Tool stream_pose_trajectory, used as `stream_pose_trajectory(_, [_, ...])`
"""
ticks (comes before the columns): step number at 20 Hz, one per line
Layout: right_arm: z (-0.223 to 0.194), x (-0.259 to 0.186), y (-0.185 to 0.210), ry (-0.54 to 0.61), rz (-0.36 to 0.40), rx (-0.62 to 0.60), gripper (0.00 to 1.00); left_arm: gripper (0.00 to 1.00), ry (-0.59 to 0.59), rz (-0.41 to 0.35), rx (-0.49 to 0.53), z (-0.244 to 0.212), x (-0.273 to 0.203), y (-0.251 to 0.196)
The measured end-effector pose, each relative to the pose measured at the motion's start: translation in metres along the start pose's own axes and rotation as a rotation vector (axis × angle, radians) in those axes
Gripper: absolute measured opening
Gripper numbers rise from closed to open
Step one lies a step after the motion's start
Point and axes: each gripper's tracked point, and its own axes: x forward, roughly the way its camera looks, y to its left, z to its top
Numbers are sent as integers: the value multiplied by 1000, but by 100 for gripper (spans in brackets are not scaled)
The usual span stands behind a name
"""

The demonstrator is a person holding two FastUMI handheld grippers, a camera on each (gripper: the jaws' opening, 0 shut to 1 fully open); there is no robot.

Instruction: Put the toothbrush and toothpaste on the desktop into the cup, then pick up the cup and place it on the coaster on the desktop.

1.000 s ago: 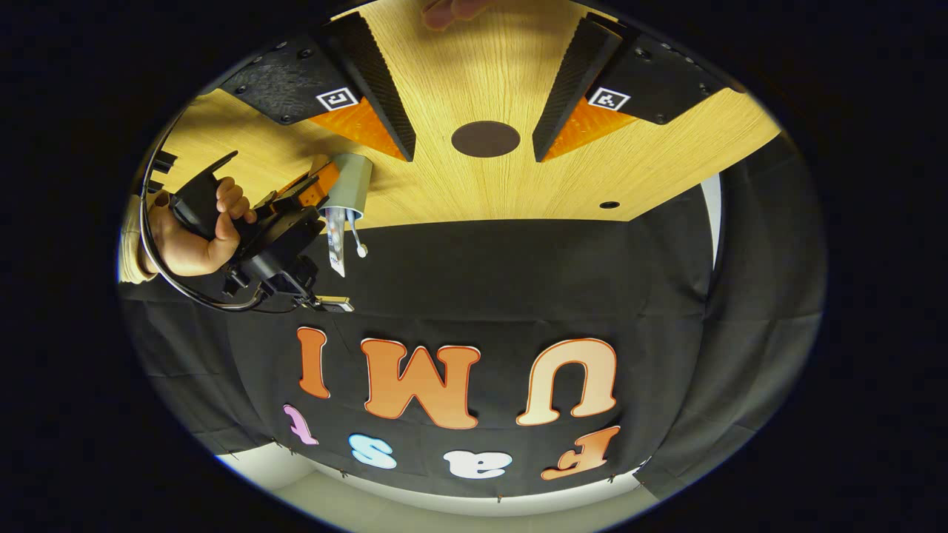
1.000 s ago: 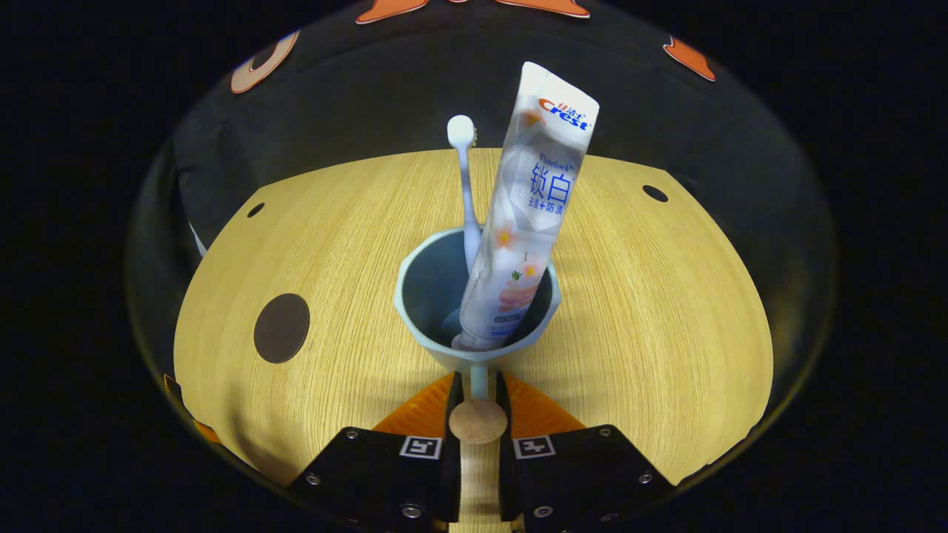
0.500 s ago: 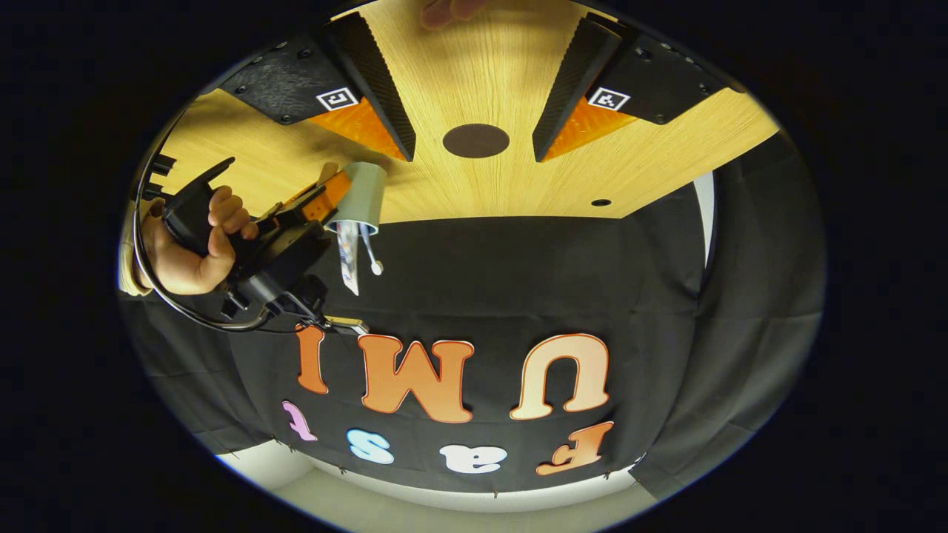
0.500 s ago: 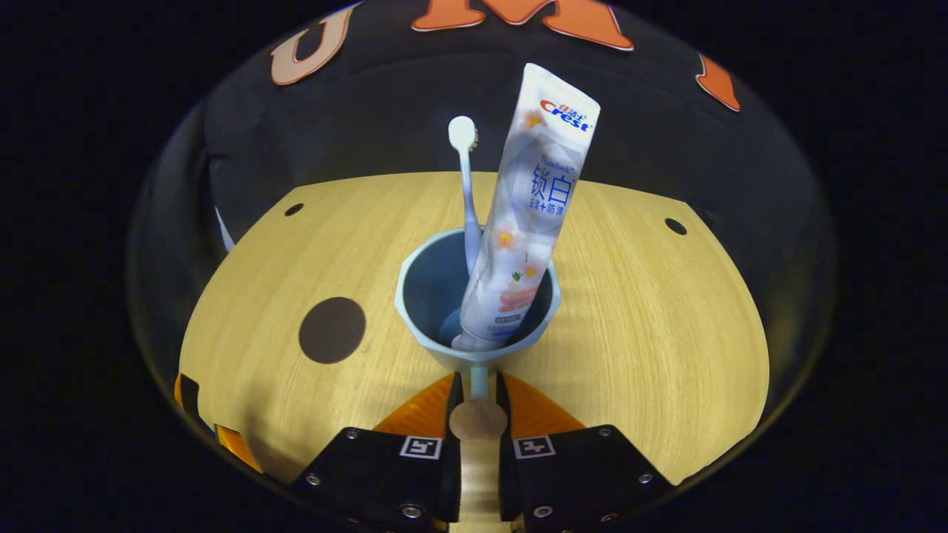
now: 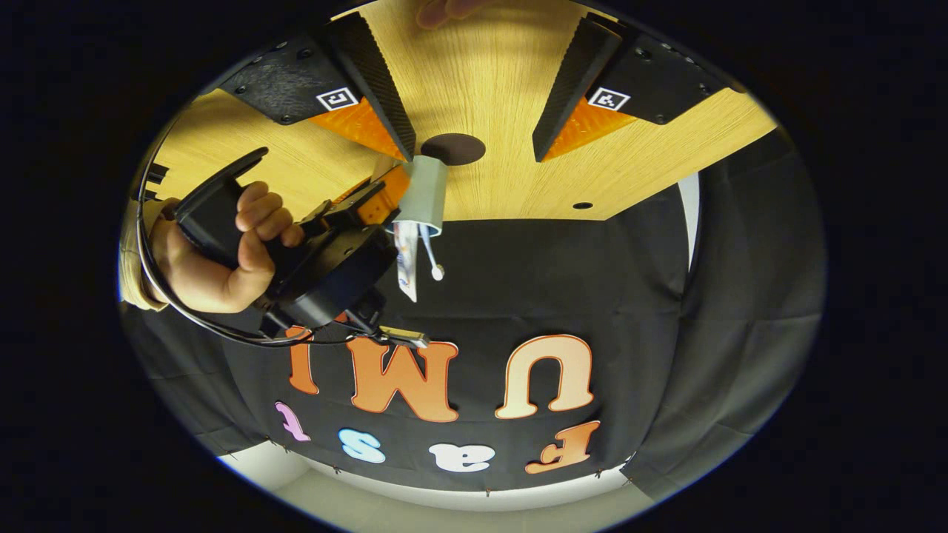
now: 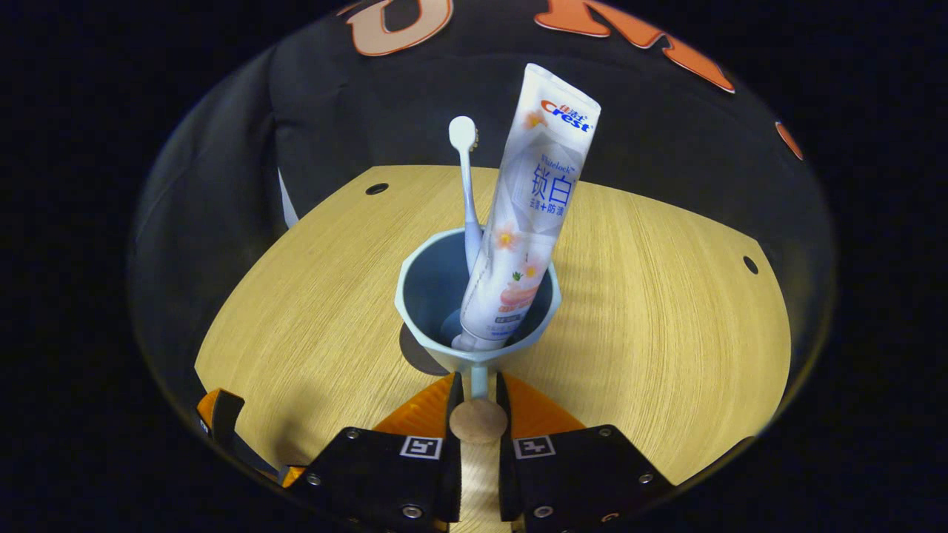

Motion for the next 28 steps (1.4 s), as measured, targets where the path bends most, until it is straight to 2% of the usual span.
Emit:
stream_pose_trajectory(6, [-5, -2, -7, 32, 42, -68, 20, 96, 2, -15, -4, -6, -7, -6])
stream_pose_trajectory(11, [-5, -4, -6, 44, 24, -61, 20, 96, 8, -33, -12, -7, -7, -11])
stream_pose_trajectory(13, [-6, -2, -6, 47, 27, -66, 23, 96, 15, -34, -15, -11, -6, -13])
stream_pose_trajectory(17, [-5, -16, -13, -21, 14, -107, 32, 96, 32, -22, -7, -14, -2, -14])
stream_pose_trajectory(19, [-3, -21, -13, -66, 20, -117, 41, 96, 39, -27, -11, -16, -1, -18])
stream_pose_trajectory(20, [-2, -26, -12, -88, 32, -112, 58, 96, 43, -28, -14, -15, 0, -20])
stream_pose_trajectory(21, [-3, -33, -12, -113, 36, -107, 61, 96, 45, -29, -14, -14, 1, -23])
stream_pose_trajectory(22, [-1, -39, -15, -141, 32, -107, 77, 96, 45, -29, -9, -13, 2, -25])
stream_pose_trajectory(24, [2, -53, -23, -204, 23, -103, 89, 96, 45, -28, 5, -11, 2, -31])
stream_pose_trajectory(26, [2, -67, -34, -257, 17, -76, 96, 96, 39, -28, 7, -7, 3, -38])
stream_pose_trajectory(28, [0, -86, -49, -312, 6, -42, 97, 96, 43, -35, 8, -4, 5, -46])
